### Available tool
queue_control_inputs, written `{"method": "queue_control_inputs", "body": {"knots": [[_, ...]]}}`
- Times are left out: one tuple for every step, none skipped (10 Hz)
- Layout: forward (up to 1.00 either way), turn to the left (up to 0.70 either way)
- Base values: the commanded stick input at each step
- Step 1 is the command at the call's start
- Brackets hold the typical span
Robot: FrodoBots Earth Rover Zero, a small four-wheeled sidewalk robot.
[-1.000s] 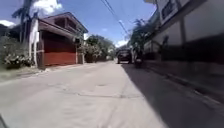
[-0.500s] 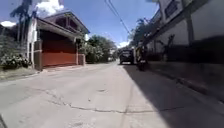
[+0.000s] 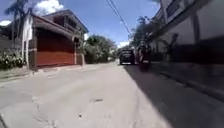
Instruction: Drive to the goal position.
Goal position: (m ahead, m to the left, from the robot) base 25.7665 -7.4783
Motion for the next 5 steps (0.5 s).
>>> {"method": "queue_control_inputs", "body": {"knots": [[0.85, 0.00], [0.85, 0.00], [0.85, 0.00], [0.85, 0.00], [0.85, 0.00]]}}
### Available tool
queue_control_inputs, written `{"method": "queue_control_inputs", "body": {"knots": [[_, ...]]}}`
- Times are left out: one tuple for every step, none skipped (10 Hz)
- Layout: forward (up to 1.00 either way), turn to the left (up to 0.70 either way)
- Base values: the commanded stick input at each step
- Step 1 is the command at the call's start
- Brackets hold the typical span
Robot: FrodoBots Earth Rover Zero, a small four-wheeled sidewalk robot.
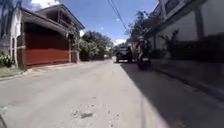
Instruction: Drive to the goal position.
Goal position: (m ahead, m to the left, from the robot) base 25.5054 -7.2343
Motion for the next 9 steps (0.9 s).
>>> {"method": "queue_control_inputs", "body": {"knots": [[0.85, 0.00], [0.85, 0.00], [0.85, 0.00], [0.85, 0.00], [0.85, 0.00], [0.85, 0.00], [0.85, 0.00], [0.85, 0.00], [0.85, 0.00]]}}
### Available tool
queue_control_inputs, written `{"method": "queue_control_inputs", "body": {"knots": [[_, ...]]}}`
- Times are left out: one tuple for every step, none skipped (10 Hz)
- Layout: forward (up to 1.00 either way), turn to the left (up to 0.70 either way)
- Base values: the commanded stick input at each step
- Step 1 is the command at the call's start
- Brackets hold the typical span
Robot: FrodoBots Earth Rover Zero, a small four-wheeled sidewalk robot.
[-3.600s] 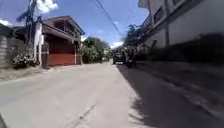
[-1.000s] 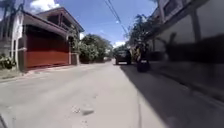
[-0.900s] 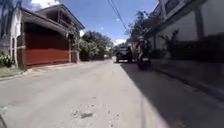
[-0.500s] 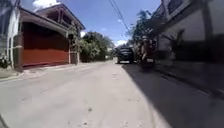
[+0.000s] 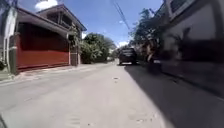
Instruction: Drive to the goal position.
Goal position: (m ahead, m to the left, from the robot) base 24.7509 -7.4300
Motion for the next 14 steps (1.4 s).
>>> {"method": "queue_control_inputs", "body": {"knots": [[0.85, 0.00], [0.85, 0.00], [0.85, 0.00], [0.85, 0.00], [0.85, 0.00], [0.85, -0.09], [0.85, -0.31], [0.85, -0.34], [0.85, -0.34], [0.85, -0.34], [0.85, -0.34], [0.85, -0.07], [0.85, 0.00], [0.85, 0.00]]}}
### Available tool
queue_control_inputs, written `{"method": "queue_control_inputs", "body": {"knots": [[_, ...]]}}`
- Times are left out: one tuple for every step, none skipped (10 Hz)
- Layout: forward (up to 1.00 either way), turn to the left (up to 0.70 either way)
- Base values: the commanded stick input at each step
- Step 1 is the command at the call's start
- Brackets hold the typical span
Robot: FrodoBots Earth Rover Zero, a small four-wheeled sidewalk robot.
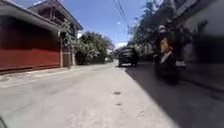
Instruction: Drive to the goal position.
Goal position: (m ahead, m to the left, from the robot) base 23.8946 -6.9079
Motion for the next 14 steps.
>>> {"method": "queue_control_inputs", "body": {"knots": [[0.85, 0.01], [0.85, 0.04], [0.85, 0.03], [0.85, 0.00], [0.85, 0.00], [0.85, 0.00], [0.85, 0.00], [0.85, 0.00], [0.85, 0.00], [0.85, 0.00], [0.85, 0.00], [0.85, 0.00], [0.85, 0.02], [0.85, 0.02]]}}
